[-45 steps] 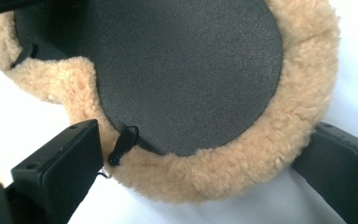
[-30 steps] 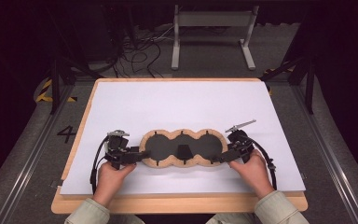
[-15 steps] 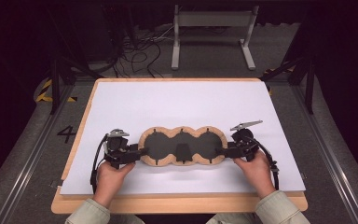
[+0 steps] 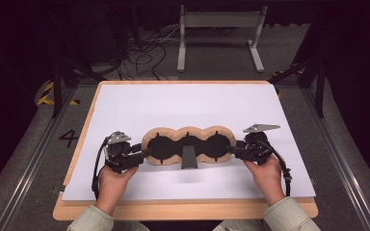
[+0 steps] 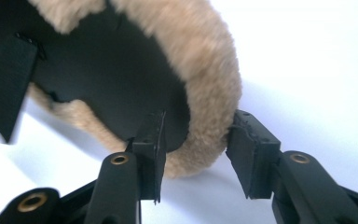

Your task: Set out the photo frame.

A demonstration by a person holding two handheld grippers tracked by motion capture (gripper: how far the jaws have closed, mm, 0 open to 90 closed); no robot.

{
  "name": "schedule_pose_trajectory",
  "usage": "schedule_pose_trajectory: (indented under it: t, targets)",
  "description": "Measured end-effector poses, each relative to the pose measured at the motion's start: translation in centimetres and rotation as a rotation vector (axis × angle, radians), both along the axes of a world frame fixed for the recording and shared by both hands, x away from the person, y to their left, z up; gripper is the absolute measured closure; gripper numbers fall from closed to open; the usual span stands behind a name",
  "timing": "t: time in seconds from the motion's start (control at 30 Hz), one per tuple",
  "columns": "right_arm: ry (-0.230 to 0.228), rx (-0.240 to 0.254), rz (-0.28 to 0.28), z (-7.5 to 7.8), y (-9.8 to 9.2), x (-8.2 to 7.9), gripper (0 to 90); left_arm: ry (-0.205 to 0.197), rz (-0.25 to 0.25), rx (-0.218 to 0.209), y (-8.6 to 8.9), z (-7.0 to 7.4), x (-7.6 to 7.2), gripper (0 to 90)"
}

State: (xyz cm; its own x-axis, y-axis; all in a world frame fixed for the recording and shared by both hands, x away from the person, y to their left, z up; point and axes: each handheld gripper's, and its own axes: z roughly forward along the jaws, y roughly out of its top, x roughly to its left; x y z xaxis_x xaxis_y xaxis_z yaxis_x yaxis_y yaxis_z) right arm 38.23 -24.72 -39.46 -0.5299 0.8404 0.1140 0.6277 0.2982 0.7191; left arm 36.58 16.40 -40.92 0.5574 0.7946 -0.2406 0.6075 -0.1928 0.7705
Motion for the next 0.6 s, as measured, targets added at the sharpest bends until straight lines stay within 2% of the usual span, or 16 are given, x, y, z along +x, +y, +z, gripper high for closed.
schedule_pose_trajectory:
  t: [0.1,0.17,0.23,0.33,0.43,0.5,0.53,0.6]
  targets:
    - [-0.045,0.003,0.008,0.4,0.0,-0.2,58.8,-0.030,-0.008,0.005,-0.2,0.1,-0.1,57.1]
    - [-0.073,-0.029,0.015,0.6,0.4,-0.4,59.0,-0.042,-0.001,0.011,-0.3,0.2,-0.1,57.1]
    - [-0.091,-0.051,0.017,0.7,0.8,-0.5,59.6,-0.056,-0.002,0.034,-0.5,0.2,-0.1,56.0]
    - [-0.111,-0.056,0.012,0.8,0.9,-0.6,61.2,-0.064,-0.003,0.043,-0.5,0.1,-0.2,56.6]
    - [-0.129,-0.097,0.029,0.8,1.1,-1.1,63.0,-0.096,-0.032,0.071,-0.4,0.0,-0.6,57.0]
    - [-0.138,-0.110,0.034,0.8,1.1,-1.3,63.1,-0.101,-0.040,0.080,-0.4,0.0,-0.7,57.0]
    - [-0.150,-0.135,0.056,0.8,1.1,-1.7,63.2,-0.122,-0.062,0.101,-0.4,0.0,-1.2,57.0]
    - [-0.157,-0.146,0.065,0.8,1.1,-2.1,63.2,-0.132,-0.078,0.114,-0.3,0.0,-1.5,57.0]
